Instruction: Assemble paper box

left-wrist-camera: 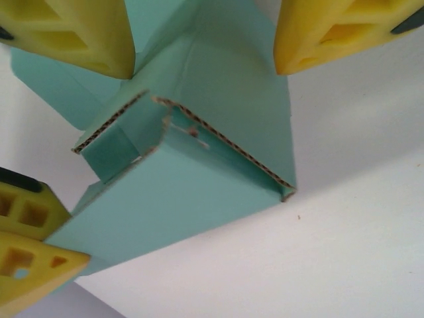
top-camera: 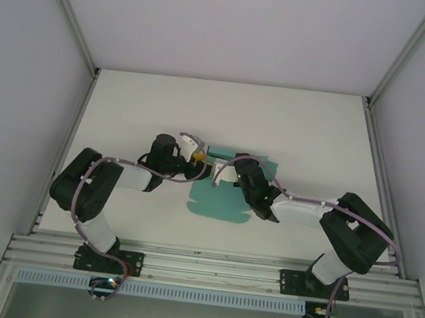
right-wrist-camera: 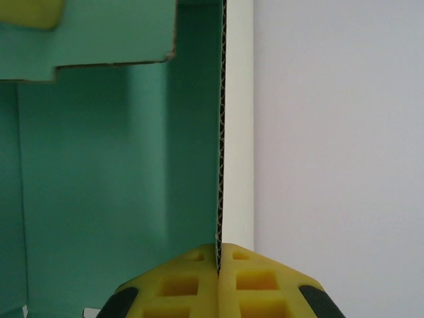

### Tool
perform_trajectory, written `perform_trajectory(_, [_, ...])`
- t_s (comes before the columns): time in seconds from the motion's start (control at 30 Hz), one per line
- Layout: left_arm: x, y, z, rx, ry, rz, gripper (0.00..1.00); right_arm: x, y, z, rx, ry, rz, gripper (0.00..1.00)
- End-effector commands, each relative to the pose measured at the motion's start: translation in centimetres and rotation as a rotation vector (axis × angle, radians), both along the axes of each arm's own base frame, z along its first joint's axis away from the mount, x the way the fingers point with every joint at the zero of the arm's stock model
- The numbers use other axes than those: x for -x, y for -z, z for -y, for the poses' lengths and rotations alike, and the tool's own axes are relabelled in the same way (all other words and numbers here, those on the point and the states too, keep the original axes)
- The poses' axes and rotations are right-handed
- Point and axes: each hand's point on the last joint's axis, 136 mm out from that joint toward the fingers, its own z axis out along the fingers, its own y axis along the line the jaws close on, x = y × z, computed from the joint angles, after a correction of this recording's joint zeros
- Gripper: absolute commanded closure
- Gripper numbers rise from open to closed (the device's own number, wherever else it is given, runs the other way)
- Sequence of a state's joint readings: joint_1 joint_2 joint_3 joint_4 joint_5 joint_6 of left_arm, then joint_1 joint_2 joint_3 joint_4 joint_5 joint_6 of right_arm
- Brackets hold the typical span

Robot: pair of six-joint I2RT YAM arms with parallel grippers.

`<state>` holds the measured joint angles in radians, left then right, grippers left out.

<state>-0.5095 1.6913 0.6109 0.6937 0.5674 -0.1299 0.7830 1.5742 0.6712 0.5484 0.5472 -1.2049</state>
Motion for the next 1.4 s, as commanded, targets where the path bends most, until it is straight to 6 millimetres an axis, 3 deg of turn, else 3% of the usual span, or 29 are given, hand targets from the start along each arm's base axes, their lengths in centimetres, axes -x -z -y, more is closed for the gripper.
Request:
perform_trajectory(0.0, [-1.5,0.0,-0.9,-0.037,-0.093,0.089,0.49,1.1,0.3,0.2,0.002,0.003,0.020,1.00])
perform_trajectory(0.23, [-1.2,1.1,-1.0,-0.102,-0.137,0.143,0.59,2.6,2.8,0.5,0.032,0.031,0.012,1.00])
perform_trajectory(0.47, [-2.0,1.1,-0.3,-0.120,-0.215,0.213,0.72,3.1,3.0,-0.3,0.020,0.037,0.020,1.00])
perform_trajectory(0.6, [-2.4,1.2,0.1,-0.111,-0.255,0.232,0.83,3.5,2.8,-0.8,-0.004,0.027,0.006,1.00])
perform_trajectory(0.7, [-2.9,1.5,-0.3,-0.116,-0.311,0.244,0.99,3.8,2.5,-0.9,-0.014,0.029,0.004,1.00])
perform_trajectory(0.77, [-3.1,1.6,-0.5,-0.126,-0.329,0.255,1.00,4.2,2.1,-1.0,-0.046,0.030,0.001,0.92])
perform_trajectory(0.87, [-3.0,1.8,-0.5,-0.134,-0.324,0.261,1.00,4.8,1.1,-0.9,-0.141,0.045,-0.026,0.62])
perform_trajectory(0.97, [-2.7,1.5,-0.3,-0.130,-0.305,0.273,1.00,5.9,-0.6,-0.5,-0.282,0.058,-0.074,0.43])
perform_trajectory(1.17, [-1.8,1.2,0.4,-0.098,-0.233,0.294,1.00,8.3,-4.8,1.3,-0.617,0.050,-0.192,0.23])
perform_trajectory(1.23, [-1.4,1.2,0.8,-0.085,-0.208,0.301,1.00,8.0,-6.4,2.1,-0.770,0.053,-0.236,0.15])
perform_trajectory(1.37, [-1.1,0.8,1.1,-0.055,-0.186,0.316,1.00,5.9,-9.1,2.9,-1.052,0.069,-0.353,0.12])
